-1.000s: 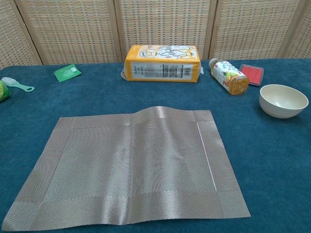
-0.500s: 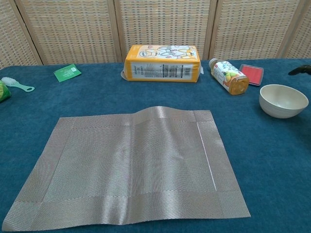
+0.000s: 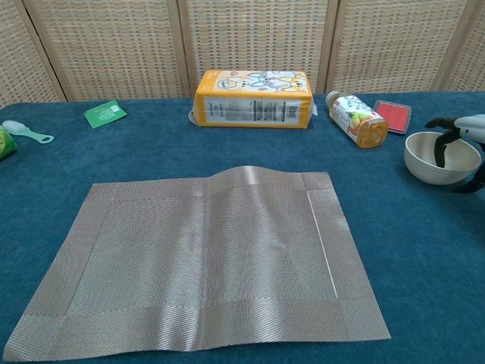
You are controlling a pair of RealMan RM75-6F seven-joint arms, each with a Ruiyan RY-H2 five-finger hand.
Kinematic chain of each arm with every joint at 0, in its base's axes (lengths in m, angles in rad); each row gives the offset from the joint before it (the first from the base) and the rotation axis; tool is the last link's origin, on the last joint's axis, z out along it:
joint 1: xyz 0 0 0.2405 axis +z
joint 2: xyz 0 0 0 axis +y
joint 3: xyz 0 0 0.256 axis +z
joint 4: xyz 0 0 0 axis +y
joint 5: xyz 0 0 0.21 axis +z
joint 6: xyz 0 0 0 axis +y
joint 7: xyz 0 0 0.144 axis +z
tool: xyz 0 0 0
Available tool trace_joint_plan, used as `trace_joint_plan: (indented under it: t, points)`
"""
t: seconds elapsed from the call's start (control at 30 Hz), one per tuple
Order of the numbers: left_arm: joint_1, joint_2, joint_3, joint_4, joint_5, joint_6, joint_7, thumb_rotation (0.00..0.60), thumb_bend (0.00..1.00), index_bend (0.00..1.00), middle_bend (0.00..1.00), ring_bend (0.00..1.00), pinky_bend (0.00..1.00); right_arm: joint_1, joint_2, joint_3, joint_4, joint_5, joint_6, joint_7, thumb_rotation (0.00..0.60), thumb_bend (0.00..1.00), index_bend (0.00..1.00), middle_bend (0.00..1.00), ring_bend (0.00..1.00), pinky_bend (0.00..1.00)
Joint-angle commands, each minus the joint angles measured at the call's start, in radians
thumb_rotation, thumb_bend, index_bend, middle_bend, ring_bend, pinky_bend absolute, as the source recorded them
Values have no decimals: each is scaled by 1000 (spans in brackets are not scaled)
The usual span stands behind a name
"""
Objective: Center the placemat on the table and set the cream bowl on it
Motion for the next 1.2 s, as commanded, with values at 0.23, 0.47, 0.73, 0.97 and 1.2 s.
trace_joint_plan:
  t: [0.23, 0.47, 0.73, 0.97, 1.2]
  points:
    - [5, 6, -5, 0, 7, -5, -12, 600, 0, 0, 0, 0, 0, 3, -28, -3, 31, -18, 44, 29, 600, 588, 687, 0, 0, 0]
    - [8, 12, -10, 0, 12, -14, -27, 600, 0, 0, 0, 0, 0, -17, 77, -24, -130, -152, 185, 94, 600, 588, 692, 0, 0, 0]
    - [8, 17, -14, 3, 16, -26, -44, 600, 0, 0, 0, 0, 0, 38, 257, -54, -428, -355, 237, 103, 600, 587, 695, 0, 0, 0]
    - [9, 24, -19, 6, 12, -35, -61, 600, 0, 0, 0, 0, 0, 180, 310, -48, -620, -439, 89, 23, 600, 584, 695, 0, 0, 0]
    - [5, 23, -24, 19, -3, -52, -68, 600, 0, 0, 0, 0, 0, 319, 225, -13, -641, -412, -74, -66, 600, 584, 694, 0, 0, 0]
